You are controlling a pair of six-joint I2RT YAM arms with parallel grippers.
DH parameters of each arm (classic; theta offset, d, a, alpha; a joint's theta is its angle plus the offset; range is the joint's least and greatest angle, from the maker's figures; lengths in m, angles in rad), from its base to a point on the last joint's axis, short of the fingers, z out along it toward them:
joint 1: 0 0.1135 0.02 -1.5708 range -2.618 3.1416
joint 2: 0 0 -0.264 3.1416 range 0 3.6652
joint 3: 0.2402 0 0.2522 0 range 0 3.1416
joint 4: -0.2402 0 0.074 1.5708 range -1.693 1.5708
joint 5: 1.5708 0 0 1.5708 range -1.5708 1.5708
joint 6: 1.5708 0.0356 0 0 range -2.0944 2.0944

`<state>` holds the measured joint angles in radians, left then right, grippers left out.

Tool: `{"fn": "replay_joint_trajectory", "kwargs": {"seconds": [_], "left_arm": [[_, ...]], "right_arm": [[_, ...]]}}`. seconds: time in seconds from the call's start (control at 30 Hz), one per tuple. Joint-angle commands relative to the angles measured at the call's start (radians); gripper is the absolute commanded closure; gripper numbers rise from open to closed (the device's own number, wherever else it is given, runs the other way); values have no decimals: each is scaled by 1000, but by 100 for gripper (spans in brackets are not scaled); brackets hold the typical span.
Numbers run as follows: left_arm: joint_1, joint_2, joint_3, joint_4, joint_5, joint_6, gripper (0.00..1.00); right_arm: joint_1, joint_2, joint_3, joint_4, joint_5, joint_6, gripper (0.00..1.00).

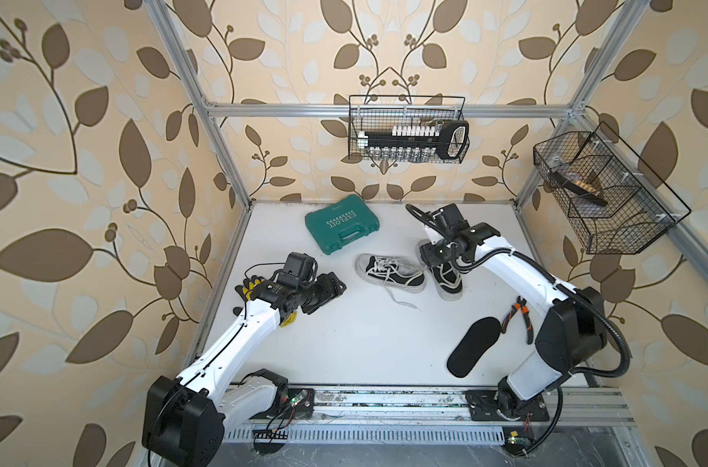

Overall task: Insert the insole into the shoe
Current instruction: Place the shoe at the center of the board, then adjust the shoe at the center of the board.

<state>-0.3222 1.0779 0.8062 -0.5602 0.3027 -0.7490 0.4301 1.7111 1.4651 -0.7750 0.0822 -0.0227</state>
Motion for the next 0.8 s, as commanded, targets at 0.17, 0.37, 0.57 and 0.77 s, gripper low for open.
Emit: {"fn": "replay_joint_trajectory", "kwargs": {"seconds": [0.17,0.37,0.57,0.77], "left_arm": [[-9,-49,17,-49,-46,36,20],[-3,-80,0,-62,-56,36,20],[-2,-85,-12,-56,-52,39,20],[-1,-70,-8,-44,-42,36,20]], "right_arm": [[55,253,168,-10,-43,-151,40],[52,315,190,-9,-76,-112,55],[69,316,210,-86,-94,99,100],[146,193,53,-43,-65,459,100]]}}
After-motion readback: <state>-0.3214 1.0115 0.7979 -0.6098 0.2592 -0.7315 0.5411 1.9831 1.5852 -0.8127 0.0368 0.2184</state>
